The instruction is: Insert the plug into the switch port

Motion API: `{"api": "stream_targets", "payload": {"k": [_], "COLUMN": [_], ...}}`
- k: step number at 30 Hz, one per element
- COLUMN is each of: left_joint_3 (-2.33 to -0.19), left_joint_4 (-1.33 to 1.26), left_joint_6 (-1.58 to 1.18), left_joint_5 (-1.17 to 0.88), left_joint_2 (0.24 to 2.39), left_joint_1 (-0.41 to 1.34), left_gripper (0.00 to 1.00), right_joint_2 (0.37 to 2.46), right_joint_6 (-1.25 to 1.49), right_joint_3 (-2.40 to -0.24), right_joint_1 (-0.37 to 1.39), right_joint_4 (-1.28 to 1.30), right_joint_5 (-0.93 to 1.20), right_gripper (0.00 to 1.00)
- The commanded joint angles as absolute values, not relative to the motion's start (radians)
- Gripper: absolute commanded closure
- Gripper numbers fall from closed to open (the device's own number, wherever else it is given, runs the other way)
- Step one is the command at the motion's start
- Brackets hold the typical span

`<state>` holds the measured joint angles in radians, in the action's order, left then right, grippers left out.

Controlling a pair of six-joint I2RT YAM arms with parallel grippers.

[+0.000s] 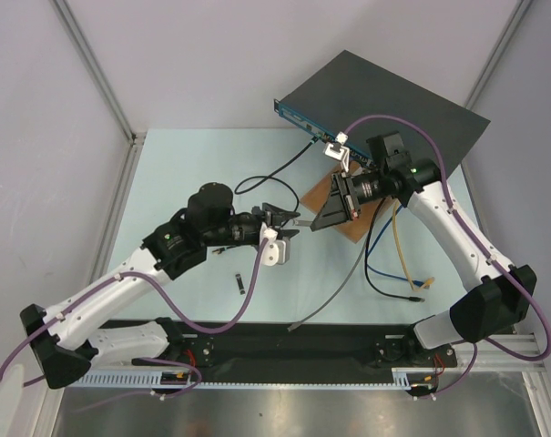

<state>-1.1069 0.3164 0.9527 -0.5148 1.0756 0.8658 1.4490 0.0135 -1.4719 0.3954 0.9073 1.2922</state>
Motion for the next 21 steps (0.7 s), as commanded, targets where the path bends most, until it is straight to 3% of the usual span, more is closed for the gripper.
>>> {"api": "stream_targets", "payload": {"k": [1, 6, 12, 15, 16, 17, 18, 20, 21], "left_joint_3": [-1.120, -1.118, -1.126, -1.131, -1.135, -1.141, -1.152, -1.169, -1.184], "left_joint_4": [0.291, 0.285, 0.278, 0.276, 0.281, 0.284, 0.284, 0.282, 0.282], "left_joint_6": [0.965, 0.963, 0.951, 0.945, 0.940, 0.931, 0.914, 0.839, 0.803], "left_joint_5": [-0.522, -0.515, -0.515, -0.514, -0.511, -0.506, -0.494, -0.476, -0.450], "left_joint_2": [1.088, 1.091, 1.095, 1.100, 1.103, 1.107, 1.112, 1.132, 1.138], "left_joint_1": [0.873, 0.873, 0.874, 0.879, 0.880, 0.882, 0.882, 0.882, 0.882], "left_gripper": [0.59, 0.64, 0.78, 0.91, 1.00, 1.00, 1.00, 1.00, 0.99], "right_joint_2": [1.419, 1.419, 1.419, 1.419, 1.417, 1.417, 1.417, 1.414, 1.414], "right_joint_6": [0.025, 0.025, 0.026, 0.035, 0.043, 0.054, 0.054, 0.054, 0.064], "right_joint_3": [-1.477, -1.474, -1.471, -1.471, -1.473, -1.477, -1.483, -1.523, -1.540], "right_joint_1": [0.400, 0.402, 0.402, 0.402, 0.402, 0.400, 0.393, 0.373, 0.344], "right_joint_4": [0.884, 0.884, 0.877, 0.867, 0.862, 0.859, 0.853, 0.848, 0.833], "right_joint_5": [1.310, 1.310, 1.310, 1.301, 1.290, 1.282, 1.276, 1.232, 1.215], "right_gripper": [1.00, 1.00, 1.00, 1.00, 1.00, 0.97, 0.74, 0.49, 0.31]}}
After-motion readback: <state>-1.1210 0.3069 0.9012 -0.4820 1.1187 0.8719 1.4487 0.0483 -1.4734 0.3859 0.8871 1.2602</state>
